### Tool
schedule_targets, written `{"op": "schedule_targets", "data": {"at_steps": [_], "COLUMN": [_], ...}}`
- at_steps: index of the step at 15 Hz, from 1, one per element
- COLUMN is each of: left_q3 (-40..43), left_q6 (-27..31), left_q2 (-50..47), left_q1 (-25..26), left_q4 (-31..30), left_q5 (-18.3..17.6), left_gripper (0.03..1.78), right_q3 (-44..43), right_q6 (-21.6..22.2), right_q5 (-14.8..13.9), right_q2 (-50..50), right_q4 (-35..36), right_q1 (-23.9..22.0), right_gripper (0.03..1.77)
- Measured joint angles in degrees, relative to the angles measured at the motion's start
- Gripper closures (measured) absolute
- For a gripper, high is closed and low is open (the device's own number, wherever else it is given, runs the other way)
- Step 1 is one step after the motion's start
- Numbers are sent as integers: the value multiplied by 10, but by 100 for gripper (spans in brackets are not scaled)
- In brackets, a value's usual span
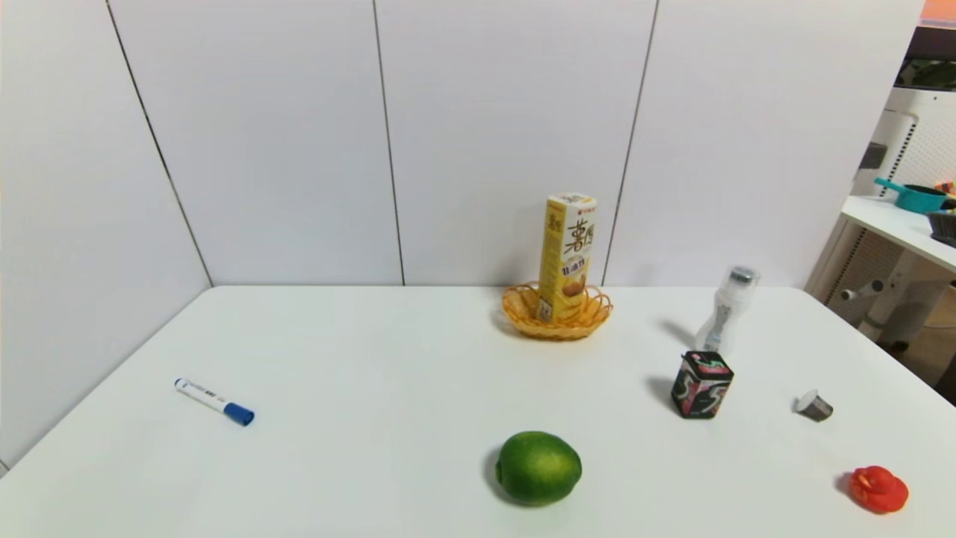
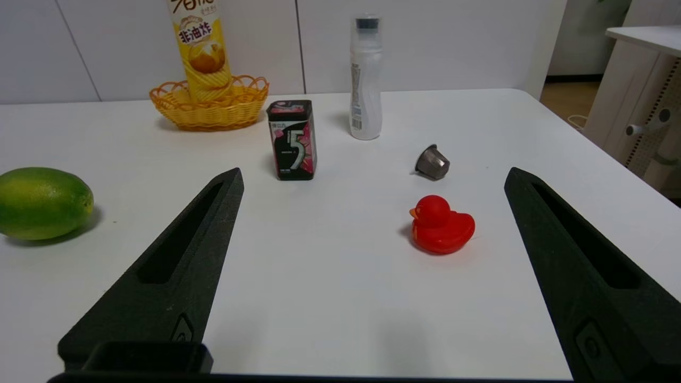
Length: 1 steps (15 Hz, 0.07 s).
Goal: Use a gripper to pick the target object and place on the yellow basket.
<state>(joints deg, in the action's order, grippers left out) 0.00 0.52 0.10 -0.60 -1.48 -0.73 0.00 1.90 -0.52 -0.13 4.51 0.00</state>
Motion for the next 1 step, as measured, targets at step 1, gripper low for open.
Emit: {"op": "schedule_targets", "data": {"at_steps": [1], "left_q3": [0], "left_q6": [0], "left_q2": [0], "left_q1": [0], "left_q4": [0], "left_q5": [0], "left_gripper": [12], "right_q3": [0], "right_q6": [0], "right_q5": [0], "right_q2": [0], "right_q4": [0], "right_q1": [0], "right_gripper": [11]}}
